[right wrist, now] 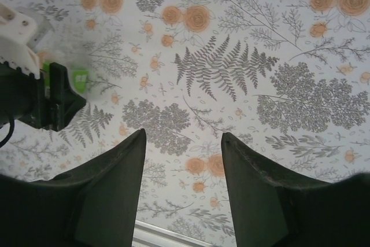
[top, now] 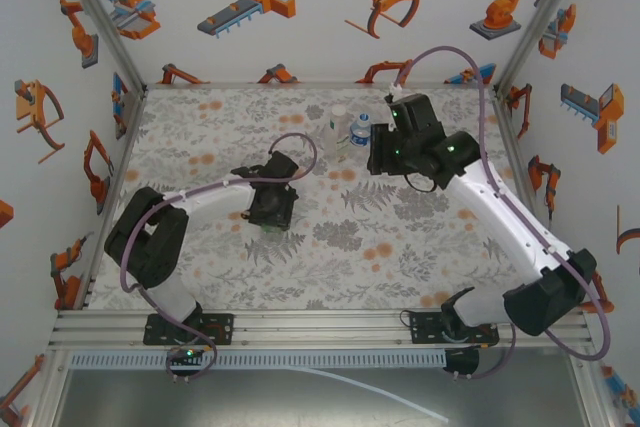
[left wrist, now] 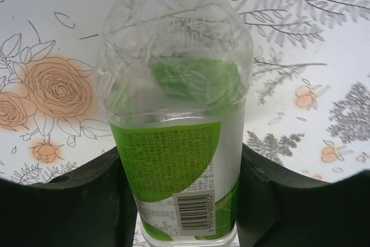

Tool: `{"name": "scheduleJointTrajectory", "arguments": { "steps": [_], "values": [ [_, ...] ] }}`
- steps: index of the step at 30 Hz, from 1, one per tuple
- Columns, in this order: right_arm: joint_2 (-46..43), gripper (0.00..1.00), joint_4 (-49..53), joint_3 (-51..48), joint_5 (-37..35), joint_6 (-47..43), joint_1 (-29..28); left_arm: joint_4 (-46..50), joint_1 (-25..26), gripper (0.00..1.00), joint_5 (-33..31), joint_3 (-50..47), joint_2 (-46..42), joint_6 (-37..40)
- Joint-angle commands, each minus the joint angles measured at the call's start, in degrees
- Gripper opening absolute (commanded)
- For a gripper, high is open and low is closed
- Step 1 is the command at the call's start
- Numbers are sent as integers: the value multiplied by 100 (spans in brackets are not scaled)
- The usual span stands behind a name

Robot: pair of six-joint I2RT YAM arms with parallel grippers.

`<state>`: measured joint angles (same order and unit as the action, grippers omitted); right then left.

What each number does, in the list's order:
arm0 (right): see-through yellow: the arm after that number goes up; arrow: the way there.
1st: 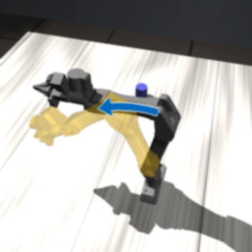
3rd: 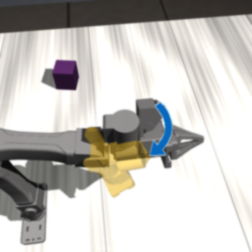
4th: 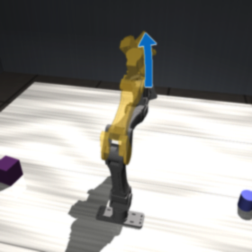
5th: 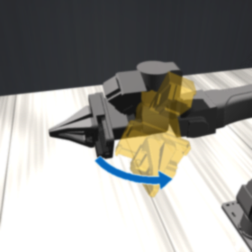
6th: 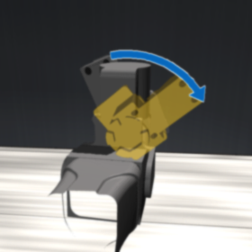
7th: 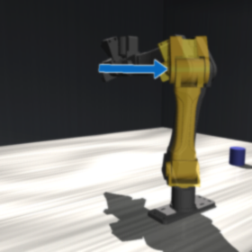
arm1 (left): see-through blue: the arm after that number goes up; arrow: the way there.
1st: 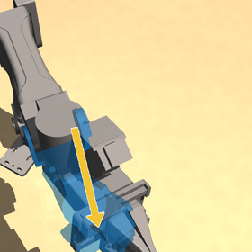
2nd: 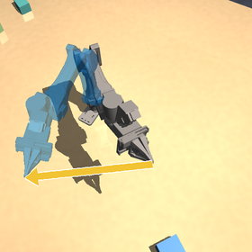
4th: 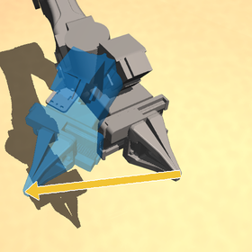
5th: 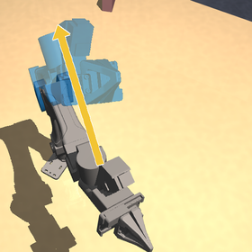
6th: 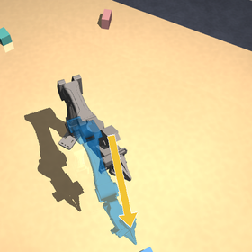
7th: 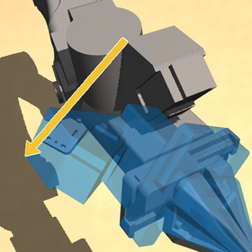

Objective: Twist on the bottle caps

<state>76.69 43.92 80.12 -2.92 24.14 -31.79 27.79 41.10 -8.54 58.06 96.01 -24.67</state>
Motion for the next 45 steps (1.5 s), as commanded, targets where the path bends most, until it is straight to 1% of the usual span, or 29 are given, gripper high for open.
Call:
{"name": "scheduleJointTrajectory", "arguments": {
  "steps": [1, 4, 7, 13, 16, 18, 23, 27, 33, 45],
  "values": [
    [-395, 51, -402, -235, 417, 309, 15, -119, 119, 39, 277, -48, -479, 224],
    [-703, 51, -700, -536, 770, 565, 10, -292, 274, 37, 573, -65, -836, 542],
    [-1035, 51, -1041, -870, 1083, 978, 6, -616, 464, 37, 1069, -190, -1321, 1053],
    [-1612, 50, -1899, -1606, 1706, 2104, -87, -1348, 820, 36, 1919, -585, -2330, 1786],
    [-1784, 51, -2407, -1938, 1847, 2630, -302, -1662, 944, 33, 2221, -779, -2728, 2046],
    [-1856, 55, -2681, -2105, 1816, 2840, -554, -1888, 1042, 32, 2362, -921, -2995, 2239],
    [-1753, 63, -2976, -2233, 1647, 3078, -1194, -2334, 1163, 30, 2595, -1213, -3477, 2471],
    [-1558, 64, -2977, -2210, 1534, 3109, -1527, -2309, 1207, 29, 2682, -1218, -3651, 2560],
    [-1340, 64, -2794, -2159, 1364, 3157, -1712, -2341, 1285, 28, 2725, -1262, -3838, 2620],
    [-876, 61, -2731, -1933, 1575, 3325, -1979, -2252, 1356, 29, 2492, -1254, -3974, 2629]
  ]
}}
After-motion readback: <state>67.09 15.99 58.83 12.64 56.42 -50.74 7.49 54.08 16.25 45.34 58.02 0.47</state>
